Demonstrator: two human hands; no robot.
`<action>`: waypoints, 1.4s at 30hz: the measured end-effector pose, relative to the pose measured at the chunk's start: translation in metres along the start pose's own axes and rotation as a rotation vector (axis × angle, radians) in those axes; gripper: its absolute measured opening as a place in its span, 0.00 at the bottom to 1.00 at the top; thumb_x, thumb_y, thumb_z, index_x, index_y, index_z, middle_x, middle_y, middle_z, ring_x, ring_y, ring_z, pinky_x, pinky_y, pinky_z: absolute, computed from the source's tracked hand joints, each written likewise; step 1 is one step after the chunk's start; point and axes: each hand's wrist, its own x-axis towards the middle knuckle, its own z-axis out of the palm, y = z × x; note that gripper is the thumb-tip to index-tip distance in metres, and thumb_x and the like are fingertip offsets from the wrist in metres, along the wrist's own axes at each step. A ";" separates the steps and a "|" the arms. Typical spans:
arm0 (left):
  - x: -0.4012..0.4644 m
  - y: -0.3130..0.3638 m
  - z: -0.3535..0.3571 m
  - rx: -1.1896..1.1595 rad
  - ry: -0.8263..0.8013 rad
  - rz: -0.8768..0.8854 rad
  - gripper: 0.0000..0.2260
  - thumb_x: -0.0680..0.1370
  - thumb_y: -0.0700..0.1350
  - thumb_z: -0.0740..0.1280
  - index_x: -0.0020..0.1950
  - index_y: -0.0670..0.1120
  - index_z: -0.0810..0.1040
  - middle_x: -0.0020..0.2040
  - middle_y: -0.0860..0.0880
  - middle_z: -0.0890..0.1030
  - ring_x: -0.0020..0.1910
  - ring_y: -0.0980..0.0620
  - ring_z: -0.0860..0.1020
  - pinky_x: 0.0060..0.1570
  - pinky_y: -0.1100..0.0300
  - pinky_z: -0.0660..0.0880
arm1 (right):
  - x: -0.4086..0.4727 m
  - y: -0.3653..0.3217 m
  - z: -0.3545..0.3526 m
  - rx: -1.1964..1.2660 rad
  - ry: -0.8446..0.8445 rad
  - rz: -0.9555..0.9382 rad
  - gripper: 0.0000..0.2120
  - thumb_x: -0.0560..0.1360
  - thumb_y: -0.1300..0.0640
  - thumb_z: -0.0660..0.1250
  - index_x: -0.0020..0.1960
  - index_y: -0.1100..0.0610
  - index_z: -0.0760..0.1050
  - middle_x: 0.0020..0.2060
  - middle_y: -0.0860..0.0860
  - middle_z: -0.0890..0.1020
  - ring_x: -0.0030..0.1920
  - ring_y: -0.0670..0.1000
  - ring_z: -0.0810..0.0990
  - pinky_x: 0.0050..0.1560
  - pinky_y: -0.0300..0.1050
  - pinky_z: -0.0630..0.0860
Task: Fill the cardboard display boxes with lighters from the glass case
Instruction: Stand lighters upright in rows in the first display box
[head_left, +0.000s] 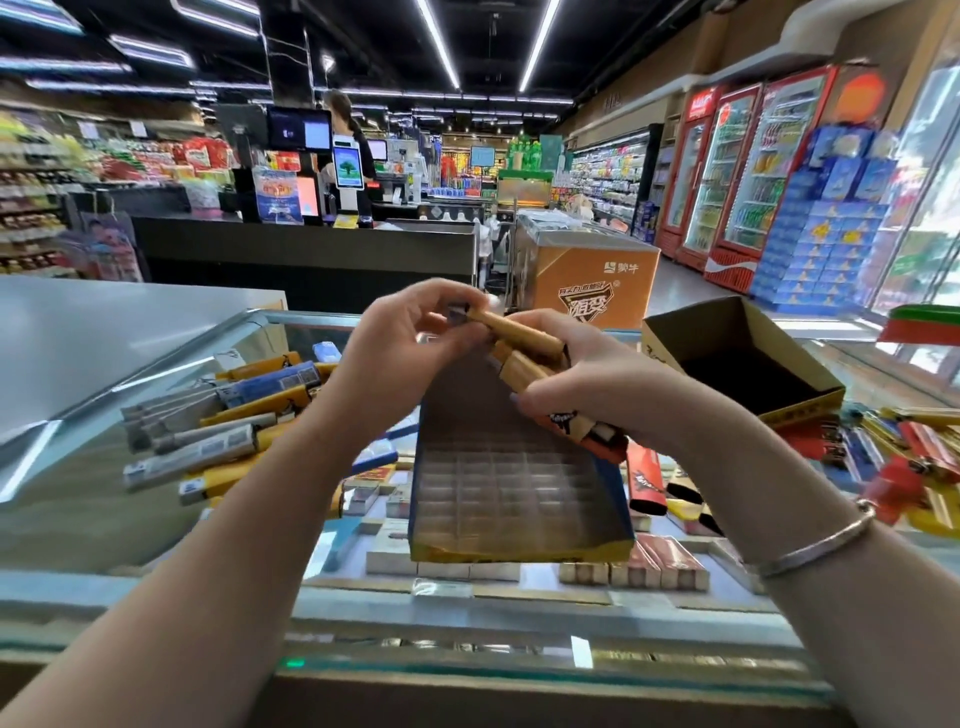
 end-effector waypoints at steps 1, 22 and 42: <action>0.001 -0.001 -0.005 -0.045 0.045 -0.023 0.11 0.73 0.38 0.69 0.49 0.54 0.76 0.43 0.53 0.80 0.42 0.56 0.80 0.44 0.65 0.76 | 0.003 -0.001 0.005 -0.031 0.025 0.009 0.29 0.64 0.57 0.71 0.62 0.45 0.65 0.51 0.52 0.74 0.47 0.52 0.79 0.45 0.46 0.80; -0.007 -0.010 -0.013 0.341 -0.106 0.072 0.10 0.73 0.45 0.70 0.54 0.52 0.78 0.43 0.53 0.81 0.43 0.59 0.79 0.46 0.59 0.77 | 0.001 0.016 0.020 -0.069 0.367 -0.279 0.19 0.69 0.66 0.67 0.52 0.46 0.68 0.41 0.51 0.76 0.38 0.40 0.76 0.33 0.31 0.74; -0.019 0.004 -0.004 0.113 -0.178 -0.011 0.08 0.73 0.38 0.68 0.44 0.52 0.76 0.37 0.53 0.81 0.32 0.54 0.80 0.35 0.61 0.80 | 0.000 0.011 0.029 0.089 0.145 -0.180 0.18 0.70 0.64 0.70 0.50 0.46 0.68 0.46 0.50 0.77 0.44 0.47 0.79 0.38 0.33 0.78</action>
